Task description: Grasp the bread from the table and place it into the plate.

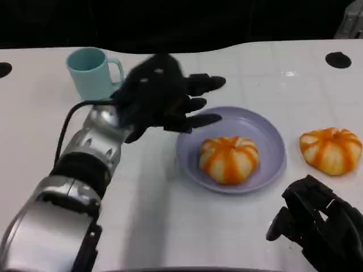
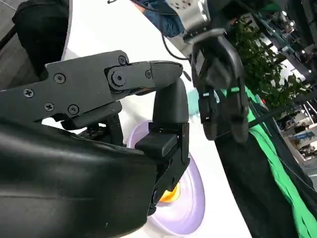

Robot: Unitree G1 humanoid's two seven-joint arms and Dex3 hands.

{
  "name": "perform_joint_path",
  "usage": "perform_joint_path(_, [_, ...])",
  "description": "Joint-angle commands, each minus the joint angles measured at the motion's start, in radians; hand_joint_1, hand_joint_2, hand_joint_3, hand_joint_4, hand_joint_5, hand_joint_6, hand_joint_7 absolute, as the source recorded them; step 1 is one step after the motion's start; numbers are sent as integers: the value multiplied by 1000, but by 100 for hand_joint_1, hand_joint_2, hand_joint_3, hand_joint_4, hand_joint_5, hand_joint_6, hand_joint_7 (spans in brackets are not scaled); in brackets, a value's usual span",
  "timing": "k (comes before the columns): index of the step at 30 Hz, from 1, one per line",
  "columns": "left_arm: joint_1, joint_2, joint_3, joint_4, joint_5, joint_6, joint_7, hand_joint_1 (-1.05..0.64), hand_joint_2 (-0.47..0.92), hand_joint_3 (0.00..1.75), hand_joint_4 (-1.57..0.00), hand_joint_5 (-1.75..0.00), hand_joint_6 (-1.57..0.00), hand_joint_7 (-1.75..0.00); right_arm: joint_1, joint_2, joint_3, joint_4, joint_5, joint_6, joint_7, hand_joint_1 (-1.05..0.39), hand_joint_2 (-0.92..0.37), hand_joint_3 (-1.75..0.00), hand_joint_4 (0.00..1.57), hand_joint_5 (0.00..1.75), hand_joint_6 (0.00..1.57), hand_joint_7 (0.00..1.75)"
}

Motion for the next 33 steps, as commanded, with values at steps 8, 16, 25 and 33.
perform_joint_path(8, [349, -27, 231, -555, -417, 429, -45, -63, 92, 28, -25, -104, -48, -14, -10, -8, -11, -5, 12, 12, -10, -51, -92, -17, 64, 175, 58, 151])
perform_joint_path(16, [588, -111, 299, -895, -632, 624, 66, -57, 92, 27, -39, -143, -42, -86, -18, -14, -14, 5, 13, 7, 4, -51, -92, -18, 63, 175, 57, 151])
perform_joint_path(25, [802, -157, 333, -1168, -777, 785, 245, -57, 92, 41, -66, -174, -56, -148, -18, -10, -12, 1, 7, 11, -8, -51, -92, -19, 64, 175, 57, 151])
perform_joint_path(33, [975, -173, 308, -1302, -816, 826, 322, -55, 92, 47, -82, -175, -58, -174, -15, -15, -10, -8, 0, 11, -10, -51, -92, -22, 63, 175, 55, 151])
